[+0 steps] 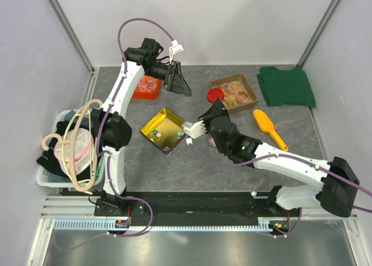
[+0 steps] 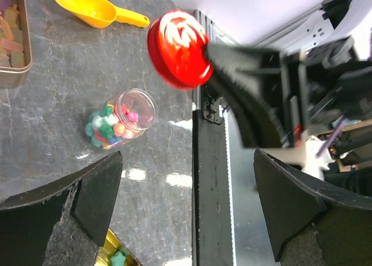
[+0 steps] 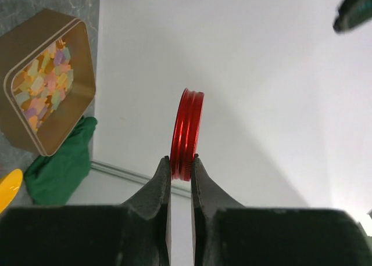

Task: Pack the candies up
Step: Pick up the bottle lid at the center of the board.

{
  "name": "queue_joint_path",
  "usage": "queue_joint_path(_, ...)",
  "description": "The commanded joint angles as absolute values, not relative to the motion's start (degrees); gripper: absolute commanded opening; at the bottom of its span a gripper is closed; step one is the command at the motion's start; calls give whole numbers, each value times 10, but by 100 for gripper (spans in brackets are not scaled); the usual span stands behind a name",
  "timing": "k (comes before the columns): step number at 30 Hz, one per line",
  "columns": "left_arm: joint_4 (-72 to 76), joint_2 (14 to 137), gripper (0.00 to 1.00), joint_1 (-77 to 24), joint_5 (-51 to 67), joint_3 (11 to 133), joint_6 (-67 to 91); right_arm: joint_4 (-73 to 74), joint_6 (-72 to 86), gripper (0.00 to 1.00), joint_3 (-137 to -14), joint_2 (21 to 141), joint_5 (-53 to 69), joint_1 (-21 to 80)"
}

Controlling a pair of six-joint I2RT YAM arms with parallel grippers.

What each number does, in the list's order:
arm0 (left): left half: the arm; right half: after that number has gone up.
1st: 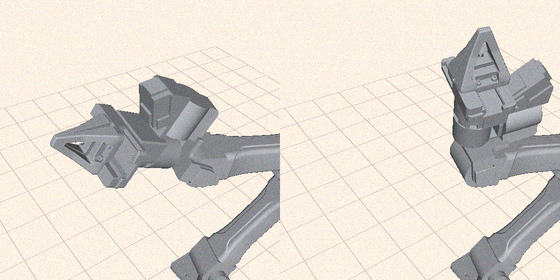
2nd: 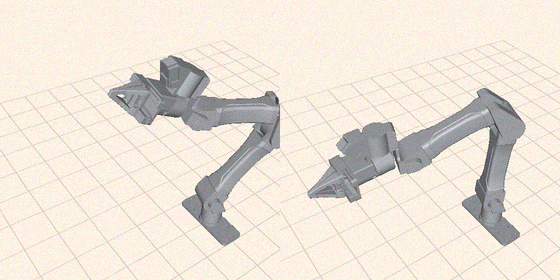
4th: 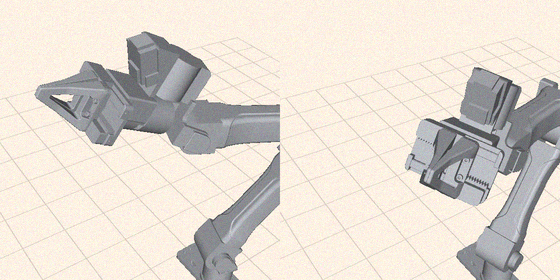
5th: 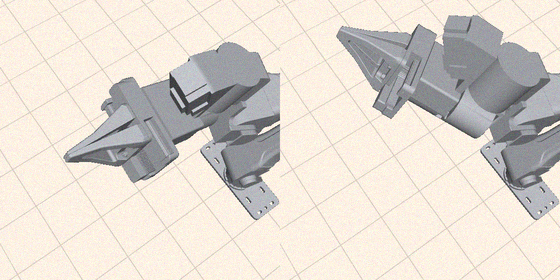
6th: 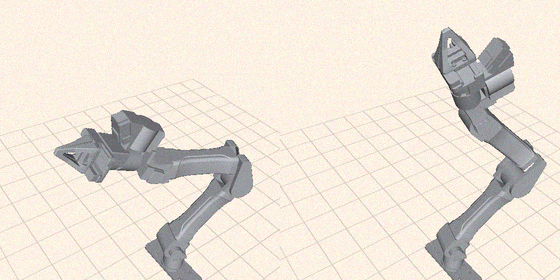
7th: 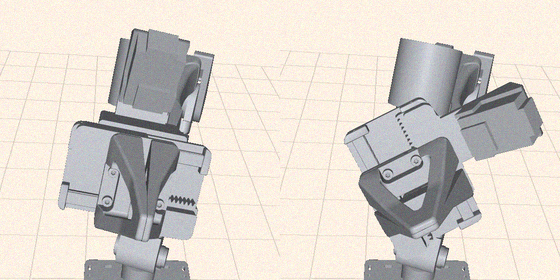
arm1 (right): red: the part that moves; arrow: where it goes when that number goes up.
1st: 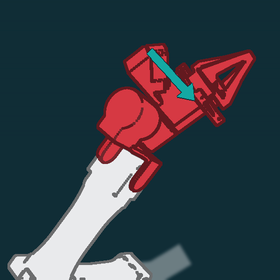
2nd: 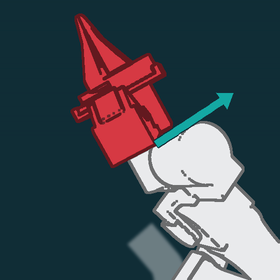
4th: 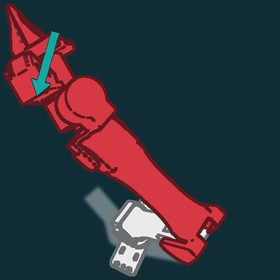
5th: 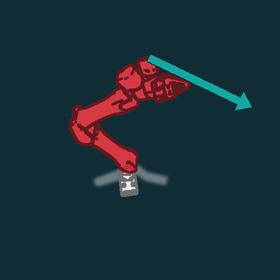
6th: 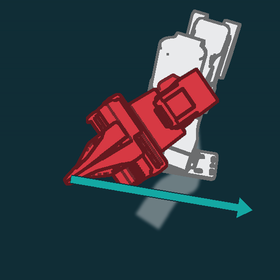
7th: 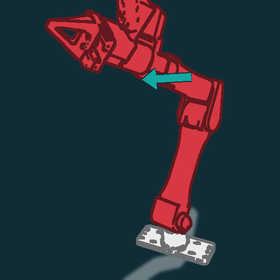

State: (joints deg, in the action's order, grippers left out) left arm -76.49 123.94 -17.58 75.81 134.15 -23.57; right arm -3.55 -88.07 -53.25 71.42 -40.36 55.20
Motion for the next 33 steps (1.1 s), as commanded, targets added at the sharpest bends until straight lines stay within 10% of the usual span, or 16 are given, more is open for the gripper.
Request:
queue_joint_path(1, -757, 1244, 99, -165, 796, 1350, -190, -233, -1006, 3, -495, 731, -447, 576)
queue_joint_path(16, -719, 1274, 99, -136, 852, 1344, -189, -658, -1229, 1, -413, 872, -362, 606)
queue_joint_path(33, -719, 1236, 93, -127, 918, 1274, -200, -700, -1249, 3, -468, 965, -365, 613)
